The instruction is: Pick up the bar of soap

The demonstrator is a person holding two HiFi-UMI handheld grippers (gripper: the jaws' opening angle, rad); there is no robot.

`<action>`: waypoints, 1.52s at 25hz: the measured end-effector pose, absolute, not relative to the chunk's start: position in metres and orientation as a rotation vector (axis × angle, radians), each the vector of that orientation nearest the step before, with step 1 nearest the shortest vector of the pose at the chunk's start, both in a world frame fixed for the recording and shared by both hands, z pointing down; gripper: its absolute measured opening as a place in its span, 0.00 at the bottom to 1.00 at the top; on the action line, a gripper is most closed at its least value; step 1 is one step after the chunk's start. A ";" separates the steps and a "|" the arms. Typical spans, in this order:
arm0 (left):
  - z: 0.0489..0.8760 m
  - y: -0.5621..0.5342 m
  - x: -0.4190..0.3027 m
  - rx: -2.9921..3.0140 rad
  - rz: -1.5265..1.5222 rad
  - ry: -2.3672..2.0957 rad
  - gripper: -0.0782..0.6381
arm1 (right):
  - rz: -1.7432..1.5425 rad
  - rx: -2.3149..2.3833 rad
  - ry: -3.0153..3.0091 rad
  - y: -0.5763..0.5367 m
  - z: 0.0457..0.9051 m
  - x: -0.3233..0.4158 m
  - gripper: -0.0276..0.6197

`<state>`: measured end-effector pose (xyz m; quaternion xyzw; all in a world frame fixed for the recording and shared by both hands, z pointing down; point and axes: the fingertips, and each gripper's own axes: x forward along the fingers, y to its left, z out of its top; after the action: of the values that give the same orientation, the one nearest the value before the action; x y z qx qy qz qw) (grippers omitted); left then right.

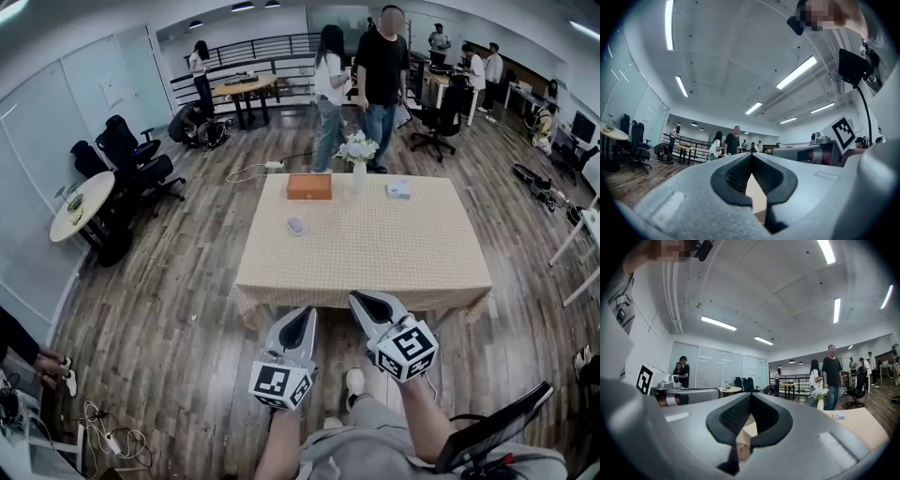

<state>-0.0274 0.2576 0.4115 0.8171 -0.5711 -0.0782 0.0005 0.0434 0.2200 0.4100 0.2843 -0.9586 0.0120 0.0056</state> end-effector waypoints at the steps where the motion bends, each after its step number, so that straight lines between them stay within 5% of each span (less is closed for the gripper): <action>1: 0.410 0.253 -0.029 2.563 -0.244 -1.796 0.09 | 0.037 0.884 -3.002 0.216 0.409 0.041 0.03; 38: 0.415 -0.056 -0.068 2.487 -0.207 -1.954 0.09 | 0.094 0.738 -3.113 -0.110 0.415 0.000 0.04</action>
<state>-0.0682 -0.0564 0.4148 0.7846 -0.6164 -0.0654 -0.0139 -0.0003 -0.1104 0.4149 0.2304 -0.9722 0.0294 -0.0297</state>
